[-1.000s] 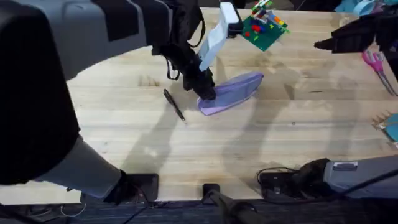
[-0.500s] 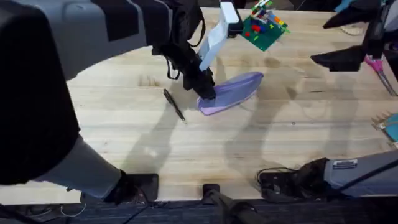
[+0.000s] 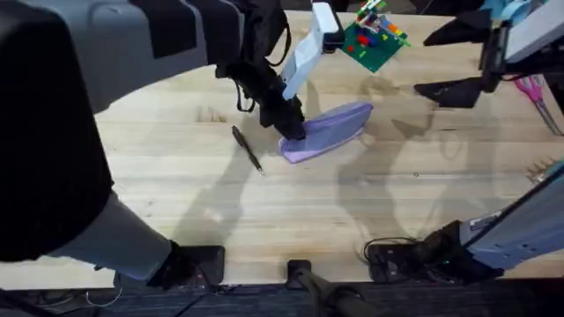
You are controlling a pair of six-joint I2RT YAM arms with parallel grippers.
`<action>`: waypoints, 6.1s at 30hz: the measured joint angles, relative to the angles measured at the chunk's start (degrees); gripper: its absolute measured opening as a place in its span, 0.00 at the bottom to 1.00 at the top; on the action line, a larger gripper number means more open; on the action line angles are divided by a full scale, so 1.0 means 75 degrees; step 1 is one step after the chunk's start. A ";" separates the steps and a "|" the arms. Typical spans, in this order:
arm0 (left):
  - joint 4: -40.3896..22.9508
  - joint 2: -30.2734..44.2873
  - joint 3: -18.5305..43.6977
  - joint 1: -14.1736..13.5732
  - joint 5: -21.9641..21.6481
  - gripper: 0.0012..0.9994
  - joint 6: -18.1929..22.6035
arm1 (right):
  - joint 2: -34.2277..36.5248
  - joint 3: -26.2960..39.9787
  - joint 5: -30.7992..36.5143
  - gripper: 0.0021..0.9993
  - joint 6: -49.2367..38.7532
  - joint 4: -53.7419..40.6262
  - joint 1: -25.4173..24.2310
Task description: Unzip the bag, pick up the pens from the table one at a time and place them inside, then zip the bag closed.
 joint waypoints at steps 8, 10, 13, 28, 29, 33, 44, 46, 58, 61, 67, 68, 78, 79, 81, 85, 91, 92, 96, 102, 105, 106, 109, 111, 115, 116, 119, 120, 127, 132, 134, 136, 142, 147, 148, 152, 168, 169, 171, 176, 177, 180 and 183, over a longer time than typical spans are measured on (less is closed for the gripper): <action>0.0030 0.0000 0.0000 0.0000 -0.0016 0.04 0.0000 | 0.0174 0.0000 0.0837 1.00 -0.0102 -0.0325 0.0621; 0.0039 0.0000 0.0000 0.0000 -0.0016 0.04 0.0000 | 0.0174 0.0000 0.1173 1.00 -0.0105 -0.0345 0.0724; 0.0048 0.0000 0.0000 0.0000 -0.0017 0.04 0.0000 | 0.0174 0.0000 0.1512 1.00 -0.0105 -0.0346 0.0754; 0.0050 -0.0001 0.0000 0.0000 -0.0018 0.04 0.0000 | 0.0174 0.0000 0.1933 1.00 -0.0105 -0.0353 0.0753; 0.0050 0.0000 0.0000 0.0000 -0.0018 0.04 0.0000 | 0.0174 0.0000 0.1940 1.00 -0.0105 -0.0344 0.0753; 0.0053 0.0000 0.0000 0.0000 -0.0018 0.04 0.0000 | 0.0174 0.0000 0.1964 1.00 -0.0105 -0.0334 0.0753; 0.0053 -0.0002 0.0000 0.0000 -0.0018 0.04 0.0000 | 0.0174 0.0000 0.1985 1.00 -0.0105 -0.0331 0.0767; 0.0053 0.0000 0.0000 0.0000 -0.0018 0.04 0.0000 | 0.0172 0.0000 0.1985 1.00 -0.0105 -0.0331 0.0789; 0.0053 0.0000 0.0000 0.0000 -0.0018 0.04 0.0000 | 0.0214 0.0000 0.1988 1.00 -0.0105 -0.0331 0.1315; 0.0053 0.0000 0.0000 0.0000 -0.0018 0.04 0.0000 | 0.0378 0.0000 0.1990 1.00 -0.0105 -0.0330 0.1406; 0.0054 -0.0001 0.0000 0.0000 -0.0018 0.04 0.0000 | 0.0756 0.0000 0.2005 1.00 -0.0105 -0.0308 0.1610; 0.0053 0.0000 0.0000 0.0000 -0.0018 0.04 0.0000 | 0.0798 0.0000 0.2011 1.00 -0.0105 -0.0305 0.1654; 0.0056 0.0000 0.0000 0.0000 -0.0018 0.04 0.0000 | 0.0899 -0.0006 0.2189 1.00 -0.0105 -0.0124 0.1967; 0.0056 -0.0002 0.0000 0.0000 -0.0018 0.04 0.0000 | 0.0914 -0.0006 0.2204 1.00 -0.0105 -0.0120 0.1977; 0.0056 0.0000 0.0000 0.0000 -0.0018 0.04 0.0000 | 0.0985 -0.0006 0.2218 1.00 -0.0105 -0.0112 0.2004; 0.0056 0.0000 0.0000 0.0000 -0.0018 0.04 0.0000 | 0.1225 -0.0006 0.2218 1.00 -0.0105 -0.0107 0.2052; 0.0056 0.0000 0.0000 0.0000 -0.0018 0.04 0.0000 | 0.1396 -0.0009 0.2238 0.85 -0.0114 -0.0104 0.2179; 0.0056 0.0000 0.0000 0.0000 -0.0018 0.04 0.0000 | 0.1396 -0.0009 0.2238 0.82 -0.0121 -0.0104 0.2190; 0.0056 0.0000 0.0000 0.0000 -0.0018 0.04 0.0000 | 0.1396 -0.0009 0.2241 0.73 -0.0128 -0.0104 0.2219; 0.0056 0.0000 0.0000 0.0000 -0.0018 0.04 0.0000 | 0.1396 -0.0009 0.2241 0.51 -0.0132 -0.0101 0.2219; 0.0062 0.0000 0.0000 0.0000 -0.0020 0.04 0.0000 | 0.1396 -0.0009 0.2244 0.36 -0.0132 -0.0108 0.2219; 0.0068 -0.0003 0.0000 0.0000 -0.0024 0.04 0.0000 | 0.1396 -0.0009 0.2250 0.28 -0.0137 -0.0118 0.2219; 0.0111 0.0000 0.0000 -0.0003 -0.0018 0.04 0.0000 | 0.1396 -0.0014 0.2267 0.04 -0.0131 -0.0177 0.2225; 0.0115 0.0000 0.0000 -0.0003 -0.0018 0.04 0.0000 | 0.1396 -0.0020 0.2267 0.03 -0.0131 -0.0177 0.2222; 0.0112 0.0000 0.0000 -0.0003 -0.0018 0.04 0.0000 | 0.1396 -0.0020 0.2267 0.03 -0.0129 -0.0173 0.2223; 0.0112 0.0000 0.0000 -0.0003 -0.0018 0.04 0.0000 | 0.1396 -0.0020 0.2267 0.03 -0.0125 -0.0171 0.2222; 0.0112 0.0000 0.0000 -0.0003 -0.0018 0.04 0.0000 | 0.1396 -0.0020 0.2267 0.03 -0.0067 -0.0177 0.2222; 0.0112 0.0000 0.0000 -0.0003 -0.0018 0.04 0.0000 | 0.1396 -0.0020 0.2267 0.03 -0.0064 -0.0190 0.2218; 0.0127 0.0000 0.0000 -0.0003 -0.0013 0.04 0.0000 | 0.1157 -0.0055 0.2304 0.03 -0.0026 -0.0260 0.2126; 0.0205 0.0000 0.0000 -0.0003 0.0011 0.04 0.0000 | 0.0545 -0.0055 0.2358 0.03 0.0065 -0.0290 0.2030; 0.0231 -0.0001 0.0000 -0.0009 0.0014 0.04 0.0002 | 0.0392 -0.0055 0.2412 0.03 0.0096 -0.0331 0.2039; 0.0228 0.0000 0.0000 -0.0009 0.0022 0.04 0.0001 | 0.0352 -0.0055 0.2444 0.03 0.0114 -0.0414 0.2036; 0.0220 0.0000 0.0000 -0.0009 0.0019 0.04 0.0001 | 0.0352 -0.0055 0.2471 0.03 0.0176 -0.0880 0.2023; 0.0211 -0.0001 0.0000 -0.0009 0.0019 0.04 0.0003 | 0.0352 -0.0055 0.2468 0.03 0.0204 -0.1045 0.2021; 0.0211 0.0000 0.0000 -0.0009 0.0019 0.04 0.0000 | 0.0352 -0.0055 0.2468 0.03 0.0224 -0.1048 0.2032; 0.0211 0.0000 0.0000 -0.0009 0.0015 0.04 0.0003 | 0.0230 -0.0055 0.2493 0.03 0.0238 -0.1007 0.2215; 0.0074 0.0000 0.0000 0.0009 -0.0146 0.04 0.0001 | -0.0397 0.0582 0.3943 0.03 0.1658 -0.0533 0.4348; 0.0063 0.0000 0.0000 0.0006 -0.0160 0.04 0.0002 | -0.0397 0.0599 0.3992 0.03 0.1744 -0.0510 0.4487; 0.0035 -0.0001 0.0000 0.0006 -0.0185 0.04 0.0000 | -0.0397 0.0621 0.4047 0.03 0.1909 -0.0500 0.4763; -0.0040 0.0000 -0.0003 0.0006 -0.0269 0.04 0.0000 | -0.0400 0.0627 0.4492 0.03 0.2480 -0.0498 0.5395; -0.0040 -0.0002 -0.0006 0.0006 -0.0272 0.04 0.0002 | -0.0406 0.0632 0.4651 0.03 0.2682 -0.0510 0.5502; -0.0040 0.0000 -0.0006 0.0003 -0.0269 0.04 0.0000 | -0.0438 0.0662 0.4974 0.03 0.3140 -0.0642 0.5676; -0.0037 0.0000 -0.0006 0.0006 -0.0269 0.04 0.0000 | -0.0467 0.0667 0.5068 0.03 0.3388 -0.0783 0.5690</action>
